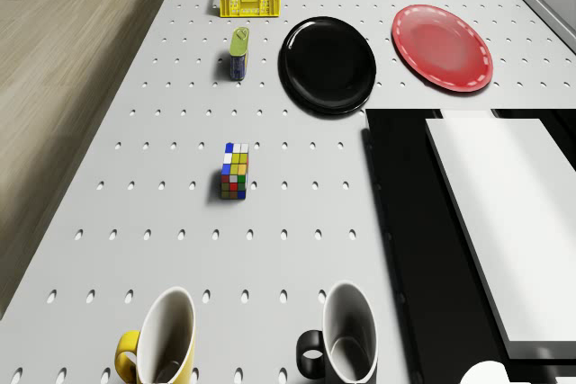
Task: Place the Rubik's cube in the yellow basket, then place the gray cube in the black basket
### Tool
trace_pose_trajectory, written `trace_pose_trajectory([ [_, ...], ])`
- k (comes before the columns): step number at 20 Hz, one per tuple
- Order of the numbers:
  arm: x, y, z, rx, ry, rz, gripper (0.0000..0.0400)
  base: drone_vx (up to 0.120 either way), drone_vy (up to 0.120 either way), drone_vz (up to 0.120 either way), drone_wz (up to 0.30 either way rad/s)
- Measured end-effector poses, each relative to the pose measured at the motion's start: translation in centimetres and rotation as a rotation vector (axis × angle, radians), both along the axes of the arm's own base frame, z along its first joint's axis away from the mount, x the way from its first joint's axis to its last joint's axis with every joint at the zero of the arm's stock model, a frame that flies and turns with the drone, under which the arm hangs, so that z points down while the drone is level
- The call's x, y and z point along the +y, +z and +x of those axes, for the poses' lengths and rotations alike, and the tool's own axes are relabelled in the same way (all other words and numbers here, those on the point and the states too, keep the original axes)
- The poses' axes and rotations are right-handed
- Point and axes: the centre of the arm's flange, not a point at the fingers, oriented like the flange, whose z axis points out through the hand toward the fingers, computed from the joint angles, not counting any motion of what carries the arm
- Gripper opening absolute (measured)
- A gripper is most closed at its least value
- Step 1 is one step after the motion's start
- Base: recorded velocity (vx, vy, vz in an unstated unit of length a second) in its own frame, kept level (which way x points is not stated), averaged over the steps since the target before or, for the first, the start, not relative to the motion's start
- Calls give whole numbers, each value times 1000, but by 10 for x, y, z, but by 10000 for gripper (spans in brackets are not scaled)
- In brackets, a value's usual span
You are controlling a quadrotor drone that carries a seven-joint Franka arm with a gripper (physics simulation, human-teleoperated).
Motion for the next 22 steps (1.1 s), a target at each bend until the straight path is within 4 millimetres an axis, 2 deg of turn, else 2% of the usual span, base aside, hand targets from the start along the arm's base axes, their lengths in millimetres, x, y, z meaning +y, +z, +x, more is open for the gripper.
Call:
trace_pose_trajectory([
  [19,1,0,-1,-14,0,-10,400,120,120,0,0],
  [22,2,0,-2,-17,0,-17,400,120,0,0,0],
])
